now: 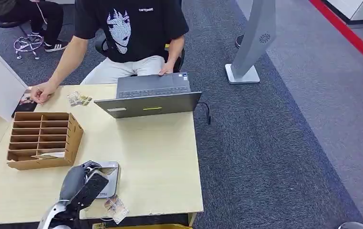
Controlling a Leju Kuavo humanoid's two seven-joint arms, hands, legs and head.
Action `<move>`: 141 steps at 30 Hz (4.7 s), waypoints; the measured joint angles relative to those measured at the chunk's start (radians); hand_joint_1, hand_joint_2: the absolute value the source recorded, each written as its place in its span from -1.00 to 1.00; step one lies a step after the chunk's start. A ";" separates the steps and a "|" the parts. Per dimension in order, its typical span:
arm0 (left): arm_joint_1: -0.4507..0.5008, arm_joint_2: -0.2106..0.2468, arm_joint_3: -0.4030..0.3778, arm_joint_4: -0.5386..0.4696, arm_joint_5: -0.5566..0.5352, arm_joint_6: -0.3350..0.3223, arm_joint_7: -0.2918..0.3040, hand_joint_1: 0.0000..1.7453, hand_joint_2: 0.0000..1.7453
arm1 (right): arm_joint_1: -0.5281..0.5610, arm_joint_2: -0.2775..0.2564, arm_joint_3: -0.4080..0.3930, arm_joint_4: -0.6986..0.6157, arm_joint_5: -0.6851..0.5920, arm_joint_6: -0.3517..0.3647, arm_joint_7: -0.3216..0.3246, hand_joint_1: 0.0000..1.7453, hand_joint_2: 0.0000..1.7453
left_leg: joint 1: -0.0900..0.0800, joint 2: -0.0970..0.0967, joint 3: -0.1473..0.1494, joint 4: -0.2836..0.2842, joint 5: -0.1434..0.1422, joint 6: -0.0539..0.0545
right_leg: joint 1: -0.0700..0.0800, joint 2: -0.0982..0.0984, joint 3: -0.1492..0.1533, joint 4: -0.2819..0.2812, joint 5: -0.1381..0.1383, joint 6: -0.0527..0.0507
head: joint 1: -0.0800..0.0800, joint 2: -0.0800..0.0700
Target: Pass the card to the sensor for recognition and then transmit it.
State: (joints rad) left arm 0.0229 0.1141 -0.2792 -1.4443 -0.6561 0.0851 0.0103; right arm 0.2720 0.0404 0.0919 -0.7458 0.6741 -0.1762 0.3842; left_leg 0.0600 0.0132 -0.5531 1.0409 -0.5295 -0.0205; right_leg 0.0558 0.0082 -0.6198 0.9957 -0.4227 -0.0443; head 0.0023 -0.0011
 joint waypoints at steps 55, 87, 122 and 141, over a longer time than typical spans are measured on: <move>0.036 0.083 0.031 0.002 -0.077 0.009 0.057 1.00 1.00 | 0.055 0.004 -0.017 -0.108 -0.026 0.030 0.077 -1.00 1.00 | -0.008 -0.001 0.001 -0.002 0.003 -0.001 | -0.008 -0.003 -0.002 0.003 0.000 -0.001 | -0.001 0.000; 0.123 0.014 0.306 -0.225 0.024 0.145 -0.036 1.00 1.00 | 0.095 0.008 -0.021 -0.206 0.070 0.056 0.116 -1.00 1.00 | -0.024 -0.002 0.001 -0.002 0.004 0.006 | -0.024 -0.005 -0.007 0.009 -0.002 0.007 | -0.001 0.000; -0.306 0.167 0.334 -0.029 -0.164 0.131 0.052 1.00 1.00 | 0.045 0.084 -0.169 -0.110 0.230 0.114 0.021 -1.00 1.00 | -0.027 -0.006 0.000 -0.002 0.006 0.009 | -0.026 -0.007 -0.008 0.012 -0.002 0.009 | 0.000 0.000; -0.364 0.166 0.334 0.053 -0.179 0.151 0.061 1.00 1.00 | -0.013 0.119 -0.249 0.013 0.257 0.087 -0.042 -1.00 1.00 | -0.006 0.013 0.002 -0.001 -0.001 -0.004 | -0.004 0.012 -0.008 0.009 0.000 -0.002 | 0.000 0.000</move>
State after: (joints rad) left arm -0.3406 0.2796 0.0546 -1.3912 -0.8347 0.2365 0.0717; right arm 0.2591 0.1591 -0.1576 -0.7328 0.9308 -0.0896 0.3418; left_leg 0.0542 0.0265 -0.5507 1.0404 -0.5308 -0.0243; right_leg 0.0518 0.0206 -0.6279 1.0044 -0.4223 -0.0466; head 0.0027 -0.0015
